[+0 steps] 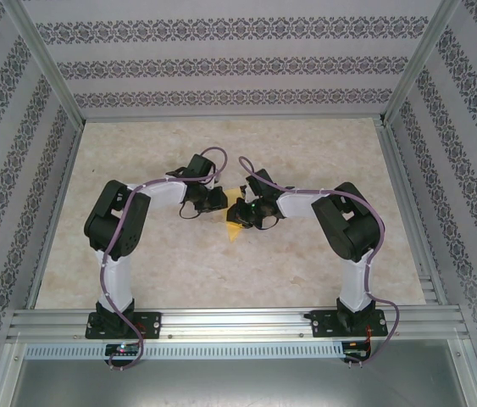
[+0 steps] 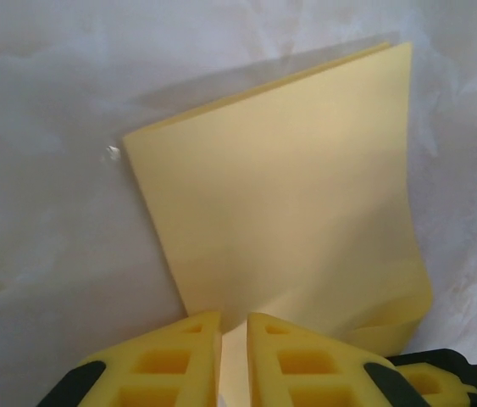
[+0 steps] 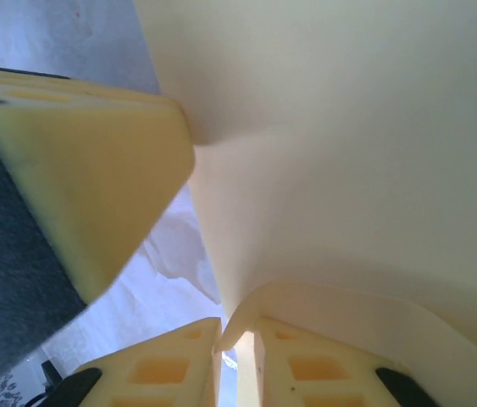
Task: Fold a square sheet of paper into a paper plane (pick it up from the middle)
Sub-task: Third fold the triangle at the center of the table.
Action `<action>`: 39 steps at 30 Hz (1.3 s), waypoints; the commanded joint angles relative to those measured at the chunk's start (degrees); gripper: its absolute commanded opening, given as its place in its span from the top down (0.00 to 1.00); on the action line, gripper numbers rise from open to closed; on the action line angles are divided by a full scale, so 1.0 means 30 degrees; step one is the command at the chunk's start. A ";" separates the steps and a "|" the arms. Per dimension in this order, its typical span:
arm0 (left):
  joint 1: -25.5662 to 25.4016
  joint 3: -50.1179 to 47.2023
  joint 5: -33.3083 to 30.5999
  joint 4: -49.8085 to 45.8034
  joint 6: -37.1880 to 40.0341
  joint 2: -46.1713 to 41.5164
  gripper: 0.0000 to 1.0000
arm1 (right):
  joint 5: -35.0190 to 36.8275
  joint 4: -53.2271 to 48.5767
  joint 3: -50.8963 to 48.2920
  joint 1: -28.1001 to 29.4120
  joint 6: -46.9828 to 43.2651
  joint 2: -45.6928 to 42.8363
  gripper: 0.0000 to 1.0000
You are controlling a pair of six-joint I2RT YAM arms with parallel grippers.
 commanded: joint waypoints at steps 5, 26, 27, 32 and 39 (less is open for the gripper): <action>0.1244 -0.0738 -0.0088 -0.0508 -0.0681 -0.2014 0.81 | 0.0832 -0.0506 -0.0525 0.0084 -0.0379 0.0541 0.71; 0.0478 -0.2162 0.2712 0.0928 -0.1121 -0.2613 0.89 | 0.0722 -0.0580 -0.0958 -0.0308 -0.0462 0.0511 0.97; 0.0313 -0.2218 0.2871 0.0963 -0.1152 -0.2538 0.91 | 0.0716 -0.0567 -0.0986 -0.0296 -0.0466 0.0511 0.98; -0.0432 -0.2347 0.3209 0.0934 -0.1226 -0.2295 0.98 | 0.0688 -0.0559 -0.1046 -0.0345 -0.0436 0.0562 1.00; -0.0723 -0.2115 0.3142 0.0957 -0.1328 -0.1827 1.00 | 0.0623 -0.0461 -0.1052 -0.0355 -0.0389 0.0656 1.00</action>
